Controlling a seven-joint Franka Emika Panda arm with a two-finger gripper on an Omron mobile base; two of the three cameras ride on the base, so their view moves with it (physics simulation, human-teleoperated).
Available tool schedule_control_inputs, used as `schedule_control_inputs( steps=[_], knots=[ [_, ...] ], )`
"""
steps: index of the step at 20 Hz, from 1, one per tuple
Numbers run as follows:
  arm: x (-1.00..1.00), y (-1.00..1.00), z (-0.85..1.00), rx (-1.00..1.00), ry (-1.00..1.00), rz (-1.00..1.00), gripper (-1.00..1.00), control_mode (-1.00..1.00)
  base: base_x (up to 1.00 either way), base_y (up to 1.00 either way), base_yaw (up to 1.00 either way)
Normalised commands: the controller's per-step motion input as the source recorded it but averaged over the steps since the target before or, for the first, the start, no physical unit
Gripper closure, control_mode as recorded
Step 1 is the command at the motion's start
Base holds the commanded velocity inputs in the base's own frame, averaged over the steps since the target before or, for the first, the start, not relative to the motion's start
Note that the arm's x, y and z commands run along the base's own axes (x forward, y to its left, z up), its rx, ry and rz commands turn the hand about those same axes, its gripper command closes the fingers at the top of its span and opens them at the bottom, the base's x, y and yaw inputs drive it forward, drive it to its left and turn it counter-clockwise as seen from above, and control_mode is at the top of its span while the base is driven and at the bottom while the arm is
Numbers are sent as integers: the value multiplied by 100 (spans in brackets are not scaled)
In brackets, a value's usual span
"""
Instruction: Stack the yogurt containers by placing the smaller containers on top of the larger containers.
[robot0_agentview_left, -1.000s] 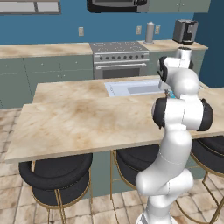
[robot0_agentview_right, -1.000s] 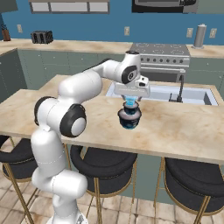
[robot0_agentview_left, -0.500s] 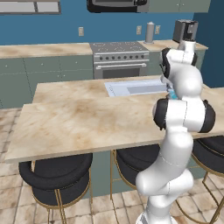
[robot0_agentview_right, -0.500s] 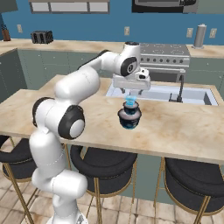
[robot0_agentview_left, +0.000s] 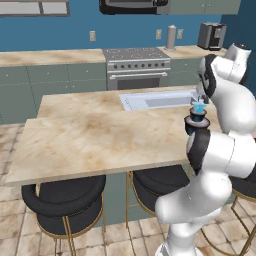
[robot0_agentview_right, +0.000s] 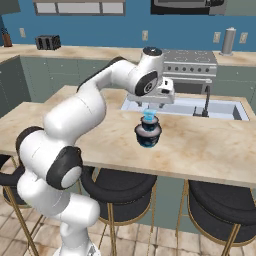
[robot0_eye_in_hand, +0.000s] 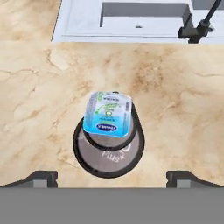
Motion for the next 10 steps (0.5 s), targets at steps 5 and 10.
schedule_control_inputs(
  steps=[5,10],
  knots=[
    [-81,0,9,-2,-35,3,-100,-100,0,0,0],
    [-90,-4,4,1,-41,0,-100,-100,0,0,0]
  ],
)
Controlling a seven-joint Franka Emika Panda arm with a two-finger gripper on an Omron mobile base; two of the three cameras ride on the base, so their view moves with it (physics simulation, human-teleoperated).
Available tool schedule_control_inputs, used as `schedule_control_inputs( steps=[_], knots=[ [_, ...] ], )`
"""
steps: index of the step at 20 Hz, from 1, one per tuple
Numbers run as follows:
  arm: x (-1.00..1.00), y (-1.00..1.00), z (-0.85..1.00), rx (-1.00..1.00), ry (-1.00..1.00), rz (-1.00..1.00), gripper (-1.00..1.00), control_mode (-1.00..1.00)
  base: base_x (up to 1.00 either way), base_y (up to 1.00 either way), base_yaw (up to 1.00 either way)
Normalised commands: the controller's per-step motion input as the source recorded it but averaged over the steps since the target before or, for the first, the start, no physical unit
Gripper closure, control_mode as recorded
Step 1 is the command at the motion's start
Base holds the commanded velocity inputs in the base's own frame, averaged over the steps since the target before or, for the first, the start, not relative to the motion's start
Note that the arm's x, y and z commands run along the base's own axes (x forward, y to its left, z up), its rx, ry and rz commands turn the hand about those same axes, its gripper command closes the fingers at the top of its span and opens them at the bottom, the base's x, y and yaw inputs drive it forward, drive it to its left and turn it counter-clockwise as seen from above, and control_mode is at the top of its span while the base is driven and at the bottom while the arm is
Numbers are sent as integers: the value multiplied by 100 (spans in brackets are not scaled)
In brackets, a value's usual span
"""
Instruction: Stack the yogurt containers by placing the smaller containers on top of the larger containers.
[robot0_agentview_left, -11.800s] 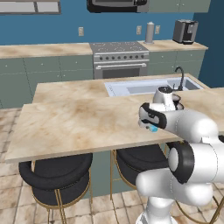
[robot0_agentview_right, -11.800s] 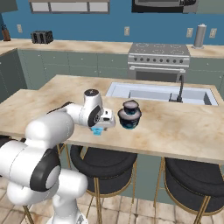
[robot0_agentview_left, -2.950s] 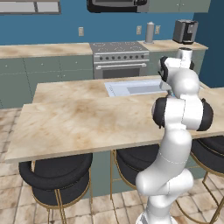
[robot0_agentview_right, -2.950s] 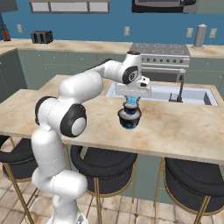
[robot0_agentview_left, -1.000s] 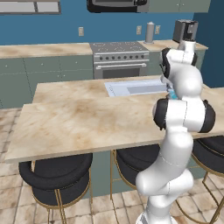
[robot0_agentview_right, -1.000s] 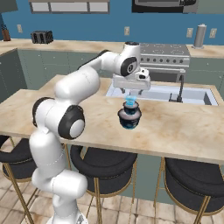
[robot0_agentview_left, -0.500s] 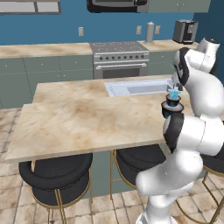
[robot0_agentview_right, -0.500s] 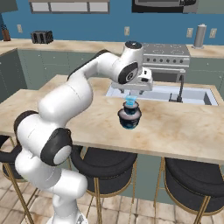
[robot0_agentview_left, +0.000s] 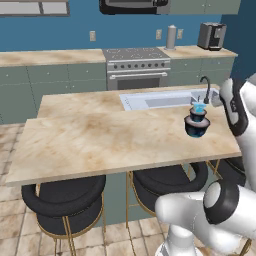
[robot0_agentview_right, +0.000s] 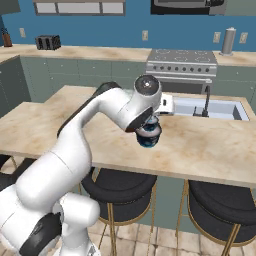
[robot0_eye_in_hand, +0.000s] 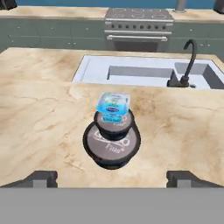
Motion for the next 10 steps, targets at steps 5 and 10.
schedule_control_inputs(
  steps=[5,10],
  knots=[
    [-92,-11,5,8,-40,0,-100,-100,0,0,0],
    [-38,-13,2,6,-13,-4,-100,-100,0,0,0]
  ],
)
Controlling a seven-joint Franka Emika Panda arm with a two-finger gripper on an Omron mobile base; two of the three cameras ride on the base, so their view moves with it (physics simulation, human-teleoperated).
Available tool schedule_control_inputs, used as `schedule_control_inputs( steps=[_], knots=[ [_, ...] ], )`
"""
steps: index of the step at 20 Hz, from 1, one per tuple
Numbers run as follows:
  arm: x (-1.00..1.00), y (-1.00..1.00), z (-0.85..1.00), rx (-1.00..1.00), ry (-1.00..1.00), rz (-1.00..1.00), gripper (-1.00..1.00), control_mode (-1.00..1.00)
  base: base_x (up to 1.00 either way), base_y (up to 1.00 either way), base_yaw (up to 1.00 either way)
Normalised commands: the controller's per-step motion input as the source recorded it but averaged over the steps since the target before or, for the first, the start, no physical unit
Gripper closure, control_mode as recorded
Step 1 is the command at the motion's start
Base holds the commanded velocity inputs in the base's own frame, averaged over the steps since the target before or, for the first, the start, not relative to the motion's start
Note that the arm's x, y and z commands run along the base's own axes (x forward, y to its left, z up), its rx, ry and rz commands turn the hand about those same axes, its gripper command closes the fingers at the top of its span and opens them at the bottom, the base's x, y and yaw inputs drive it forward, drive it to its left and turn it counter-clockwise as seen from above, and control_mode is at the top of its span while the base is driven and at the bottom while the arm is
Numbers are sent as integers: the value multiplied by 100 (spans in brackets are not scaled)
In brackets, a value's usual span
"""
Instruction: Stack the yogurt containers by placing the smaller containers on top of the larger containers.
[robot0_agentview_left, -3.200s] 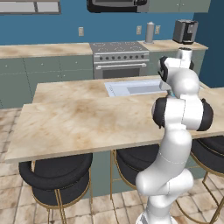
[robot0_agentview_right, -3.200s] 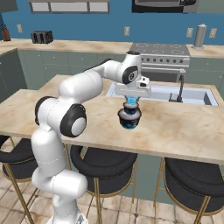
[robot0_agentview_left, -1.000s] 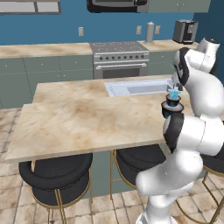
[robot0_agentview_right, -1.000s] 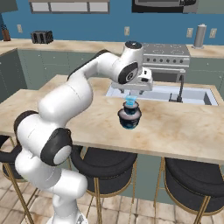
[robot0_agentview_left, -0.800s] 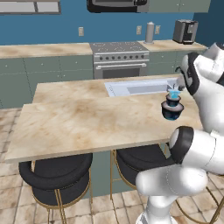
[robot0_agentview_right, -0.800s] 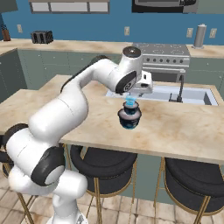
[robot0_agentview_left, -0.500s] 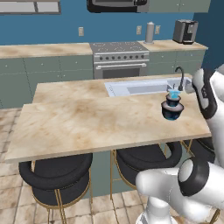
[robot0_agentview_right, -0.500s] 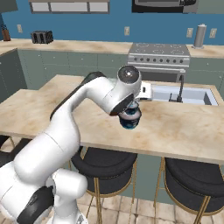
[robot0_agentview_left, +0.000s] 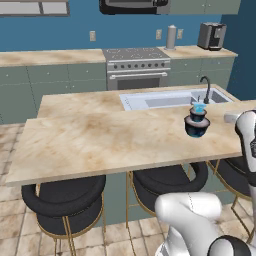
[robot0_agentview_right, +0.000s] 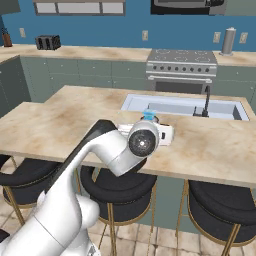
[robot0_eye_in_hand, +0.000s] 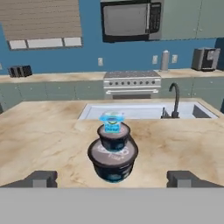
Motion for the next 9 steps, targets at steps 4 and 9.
schedule_control_inputs(
  steps=[4,9],
  knots=[
    [1,0,2,0,0,0,-100,-100,0,0,0],
    [-41,55,0,-21,-21,11,-100,-100,0,0,0]
  ],
)
